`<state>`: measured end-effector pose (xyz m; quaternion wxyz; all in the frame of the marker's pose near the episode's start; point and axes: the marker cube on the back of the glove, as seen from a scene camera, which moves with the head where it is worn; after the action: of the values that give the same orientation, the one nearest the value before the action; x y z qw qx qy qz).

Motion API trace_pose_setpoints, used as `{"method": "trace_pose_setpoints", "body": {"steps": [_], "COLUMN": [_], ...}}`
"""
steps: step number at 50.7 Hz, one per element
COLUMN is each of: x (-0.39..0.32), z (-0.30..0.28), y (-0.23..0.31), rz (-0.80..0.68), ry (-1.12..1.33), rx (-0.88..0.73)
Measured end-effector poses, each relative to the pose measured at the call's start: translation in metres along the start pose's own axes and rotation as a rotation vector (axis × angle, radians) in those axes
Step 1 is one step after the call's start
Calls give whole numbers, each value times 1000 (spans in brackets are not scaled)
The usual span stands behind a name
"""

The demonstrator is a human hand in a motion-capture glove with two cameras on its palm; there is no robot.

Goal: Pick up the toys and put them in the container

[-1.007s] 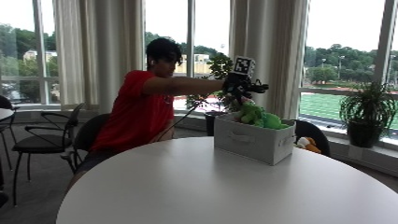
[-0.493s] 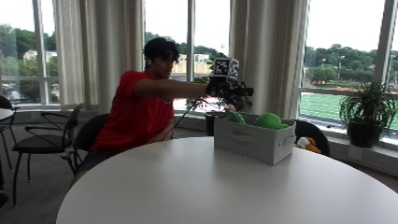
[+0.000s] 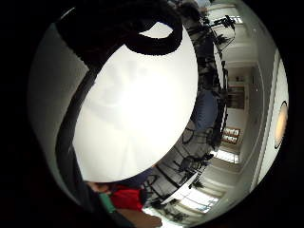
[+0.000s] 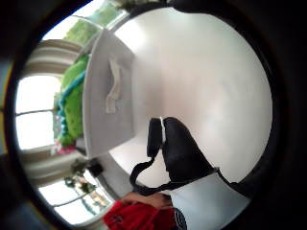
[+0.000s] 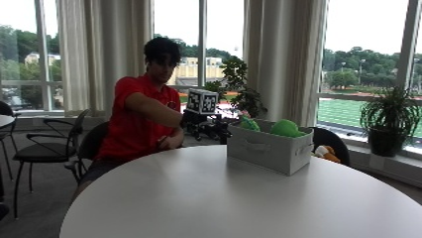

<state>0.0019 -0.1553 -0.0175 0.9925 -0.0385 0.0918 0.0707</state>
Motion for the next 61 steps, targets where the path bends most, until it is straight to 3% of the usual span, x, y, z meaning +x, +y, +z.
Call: {"method": "trace_pose_setpoints", "body": {"steps": [12, 42, 61], "x": [0, -24, -27], "z": [35, 35, 35], "y": [22, 42, 50], "rz": [-60, -65, -81], "ry": [-31, -216, -171], "rx": [-57, -74, -29]}}
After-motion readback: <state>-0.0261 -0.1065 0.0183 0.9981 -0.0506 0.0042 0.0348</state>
